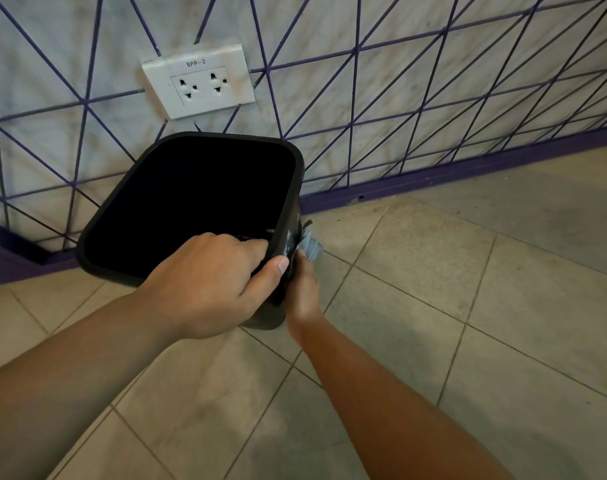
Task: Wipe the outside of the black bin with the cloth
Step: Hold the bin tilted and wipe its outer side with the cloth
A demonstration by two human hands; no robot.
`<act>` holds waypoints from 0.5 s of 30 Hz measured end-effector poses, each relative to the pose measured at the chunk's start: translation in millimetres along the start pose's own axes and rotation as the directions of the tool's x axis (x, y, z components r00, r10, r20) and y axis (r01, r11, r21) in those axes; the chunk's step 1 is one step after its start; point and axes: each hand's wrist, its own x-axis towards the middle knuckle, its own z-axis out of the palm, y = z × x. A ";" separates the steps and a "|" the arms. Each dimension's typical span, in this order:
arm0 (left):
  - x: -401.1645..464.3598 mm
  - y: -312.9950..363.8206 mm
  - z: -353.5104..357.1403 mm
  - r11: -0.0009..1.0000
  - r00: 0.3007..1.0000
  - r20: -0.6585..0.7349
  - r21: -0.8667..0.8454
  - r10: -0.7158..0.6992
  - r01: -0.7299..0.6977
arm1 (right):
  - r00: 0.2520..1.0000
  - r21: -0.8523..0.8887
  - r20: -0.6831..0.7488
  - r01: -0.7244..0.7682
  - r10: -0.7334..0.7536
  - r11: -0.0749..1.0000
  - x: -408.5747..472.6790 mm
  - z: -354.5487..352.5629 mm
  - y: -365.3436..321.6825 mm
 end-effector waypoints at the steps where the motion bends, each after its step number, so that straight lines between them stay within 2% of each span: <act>1: -0.5 0.6 -0.2 1.000 1.000 -0.003 0.006 0.002 -0.002 | 1.000 0.004 0.029 0.010 -0.010 1.000 -3.9 -1.9 5.1; 3: -0.2 1.6 -1.1 1.000 1.000 -0.004 0.019 0.004 -0.004 | 0.998 0.002 0.061 0.032 -0.032 0.999 -8.5 -5.5 14.3; 7: -0.3 1.5 -1.5 1.000 1.000 -0.004 0.025 -0.005 0.005 | 0.999 0.006 0.010 -0.039 0.038 0.999 8.4 -1.9 4.3; 11: -0.5 3.4 -2.1 0.999 1.000 -0.005 0.031 0.007 -0.007 | 0.999 0.043 0.042 0.033 -0.035 0.999 -4.8 -0.4 10.8; 13: -0.2 3.3 -2.7 0.999 1.000 -0.008 0.039 0.006 -0.006 | 0.999 0.028 -0.002 0.051 -0.051 0.998 -6.7 2.0 13.0; 15: -0.5 3.0 -2.6 0.999 1.000 -0.014 0.050 0.002 -0.001 | 0.999 0.062 -0.035 -0.016 0.018 0.998 3.5 3.1 5.2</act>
